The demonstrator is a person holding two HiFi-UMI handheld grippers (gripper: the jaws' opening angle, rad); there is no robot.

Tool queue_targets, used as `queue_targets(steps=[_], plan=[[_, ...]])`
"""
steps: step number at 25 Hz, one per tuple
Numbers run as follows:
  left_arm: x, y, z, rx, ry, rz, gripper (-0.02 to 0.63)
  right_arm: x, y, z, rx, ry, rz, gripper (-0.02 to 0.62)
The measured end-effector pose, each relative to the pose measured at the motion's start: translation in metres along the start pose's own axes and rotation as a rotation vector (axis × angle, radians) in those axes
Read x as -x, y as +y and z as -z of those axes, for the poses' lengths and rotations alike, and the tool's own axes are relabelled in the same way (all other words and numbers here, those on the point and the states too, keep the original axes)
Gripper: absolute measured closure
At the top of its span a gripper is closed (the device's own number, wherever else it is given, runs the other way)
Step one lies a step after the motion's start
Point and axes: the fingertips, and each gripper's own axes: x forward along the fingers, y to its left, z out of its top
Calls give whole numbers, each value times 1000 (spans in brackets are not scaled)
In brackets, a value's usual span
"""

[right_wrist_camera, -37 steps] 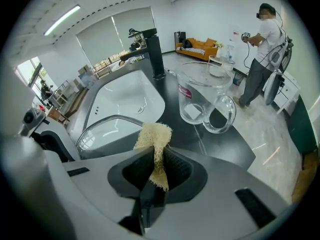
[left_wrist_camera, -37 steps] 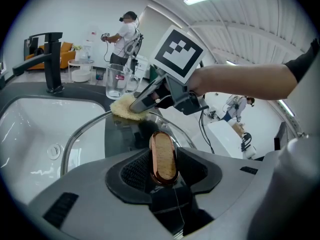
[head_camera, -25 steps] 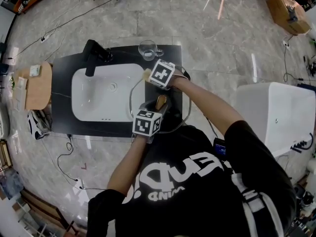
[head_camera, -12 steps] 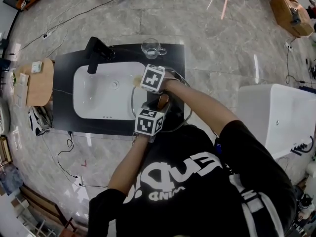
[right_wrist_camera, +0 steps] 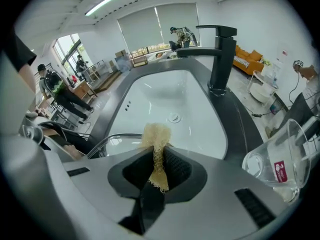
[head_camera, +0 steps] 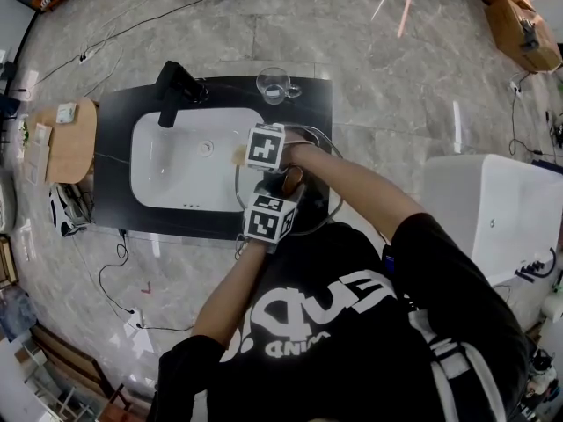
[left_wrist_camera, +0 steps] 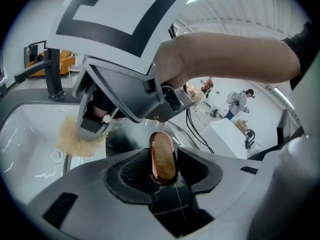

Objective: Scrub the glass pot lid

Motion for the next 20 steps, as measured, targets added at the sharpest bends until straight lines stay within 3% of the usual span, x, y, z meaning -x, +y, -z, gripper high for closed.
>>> queue_targets(steps=[4,9,12,20], plan=[[-1,2,1,-12,-10,-10,422,-6,10,-5,55,16,-38,548],[-4,2,4,-102,1,-55,419,-9,20,-1,58,57,-78,546],[-4,3,5,-77,-5,-46,419,-8,31,8,37,116,-113,548],[-5,3,6,-77,-2,-55,419,-14,48,-4,25,54,-181,548]])
